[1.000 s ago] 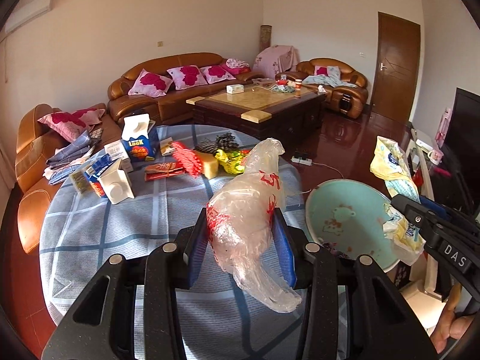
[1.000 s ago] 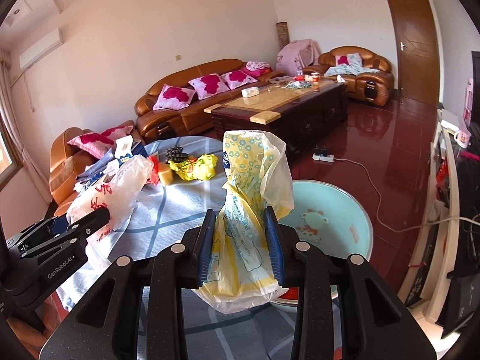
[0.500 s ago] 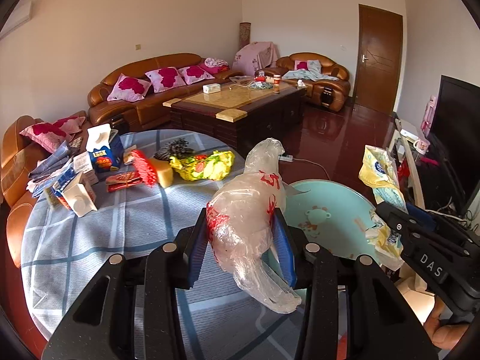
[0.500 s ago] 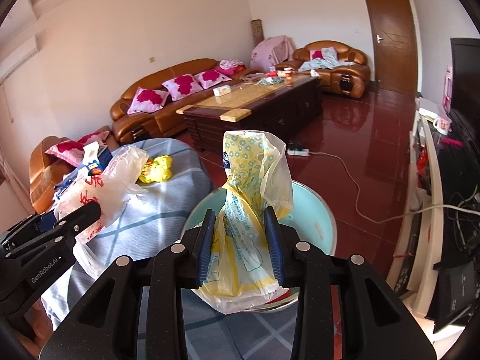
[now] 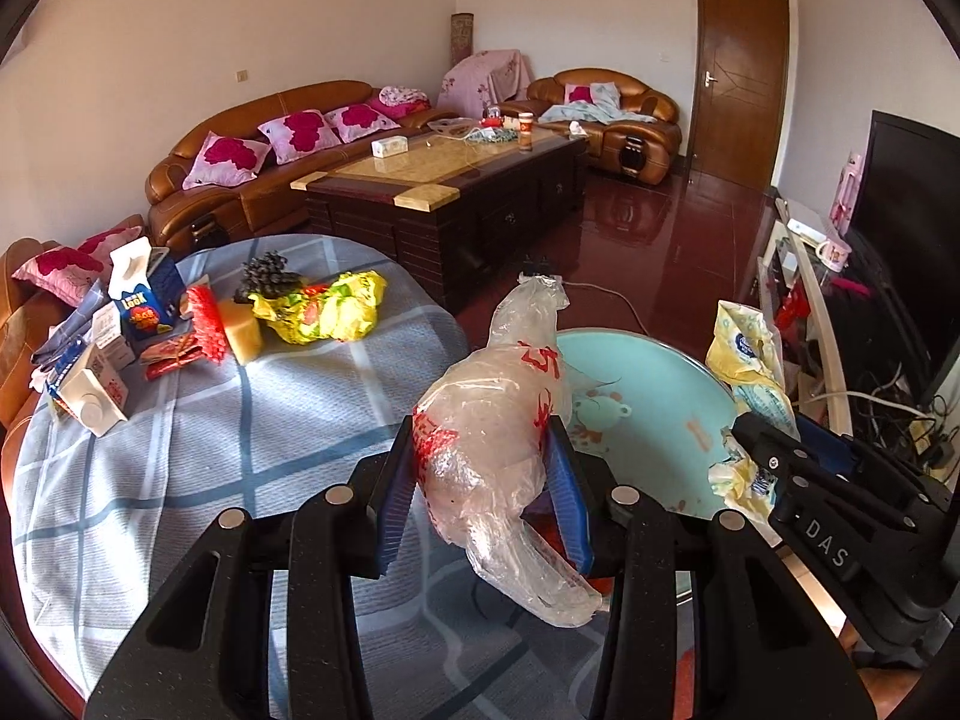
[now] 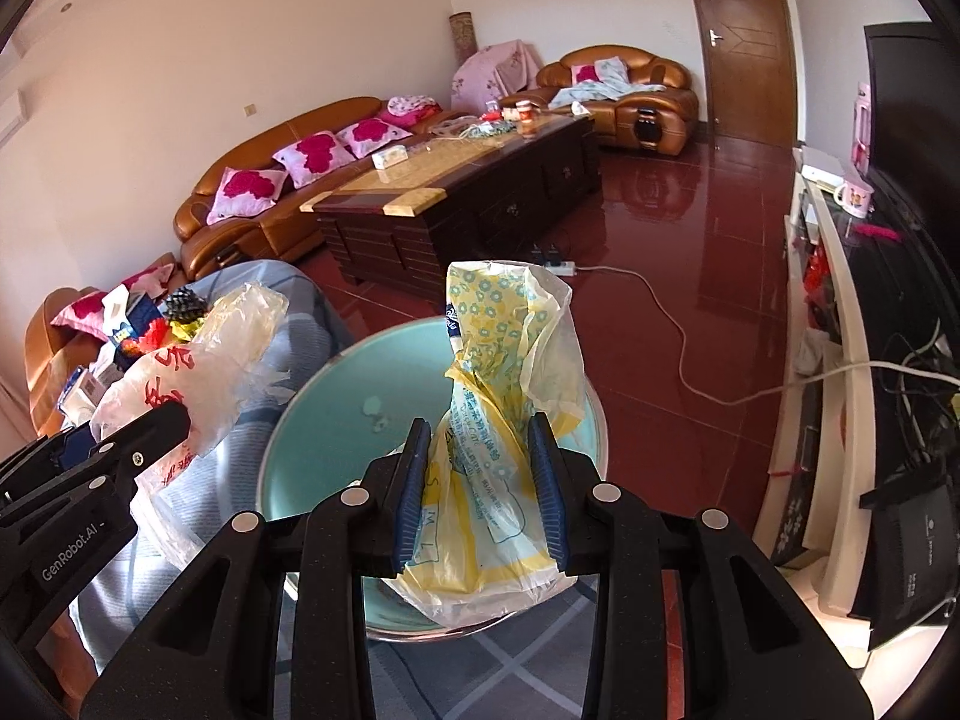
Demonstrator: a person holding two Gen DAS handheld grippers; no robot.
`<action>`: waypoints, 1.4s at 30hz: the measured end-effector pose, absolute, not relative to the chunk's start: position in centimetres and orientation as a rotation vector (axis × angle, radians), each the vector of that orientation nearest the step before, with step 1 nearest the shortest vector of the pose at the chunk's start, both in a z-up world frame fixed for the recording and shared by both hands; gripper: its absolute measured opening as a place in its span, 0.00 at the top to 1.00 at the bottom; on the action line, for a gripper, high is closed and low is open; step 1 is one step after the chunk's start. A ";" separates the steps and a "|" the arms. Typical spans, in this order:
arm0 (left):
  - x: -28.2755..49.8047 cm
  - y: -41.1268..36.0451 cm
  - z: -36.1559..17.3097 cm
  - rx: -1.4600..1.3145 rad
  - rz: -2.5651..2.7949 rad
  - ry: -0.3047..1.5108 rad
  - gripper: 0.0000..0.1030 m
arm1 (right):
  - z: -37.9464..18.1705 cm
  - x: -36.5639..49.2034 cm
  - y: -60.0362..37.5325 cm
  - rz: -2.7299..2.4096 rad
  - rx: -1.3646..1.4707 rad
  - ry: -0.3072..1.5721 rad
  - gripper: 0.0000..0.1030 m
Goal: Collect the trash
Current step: 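Open the right tool over the bucket to drop the yellow bag while the left tool drops the clear bag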
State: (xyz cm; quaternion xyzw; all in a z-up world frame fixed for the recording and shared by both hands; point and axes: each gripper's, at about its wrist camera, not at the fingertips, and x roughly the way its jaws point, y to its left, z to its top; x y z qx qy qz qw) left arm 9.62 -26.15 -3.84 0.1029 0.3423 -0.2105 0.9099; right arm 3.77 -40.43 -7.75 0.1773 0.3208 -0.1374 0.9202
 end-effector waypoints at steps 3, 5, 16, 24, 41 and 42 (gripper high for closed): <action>10.2 -26.9 -4.5 0.216 -0.436 0.724 0.60 | -8.5 4.1 -41.2 -0.284 0.375 0.677 0.66; 10.4 -27.5 -4.8 0.216 -0.438 0.735 0.60 | -8.7 4.3 -41.3 -0.285 0.376 0.684 0.66; 11.2 -29.5 -6.7 0.230 -0.443 0.785 0.59 | -10.0 5.1 -42.0 -0.261 0.395 0.705 0.61; 11.4 -29.8 -7.1 0.243 -0.442 0.784 0.58 | -9.2 4.5 -42.7 -0.254 0.420 0.667 0.59; 10.3 -28.1 -4.9 0.258 -0.398 0.659 0.29 | -7.1 2.9 -42.9 -0.295 0.431 0.583 0.45; 10.0 -27.9 -4.5 0.260 -0.396 0.645 0.28 | -6.7 2.8 -42.6 -0.292 0.423 0.574 0.45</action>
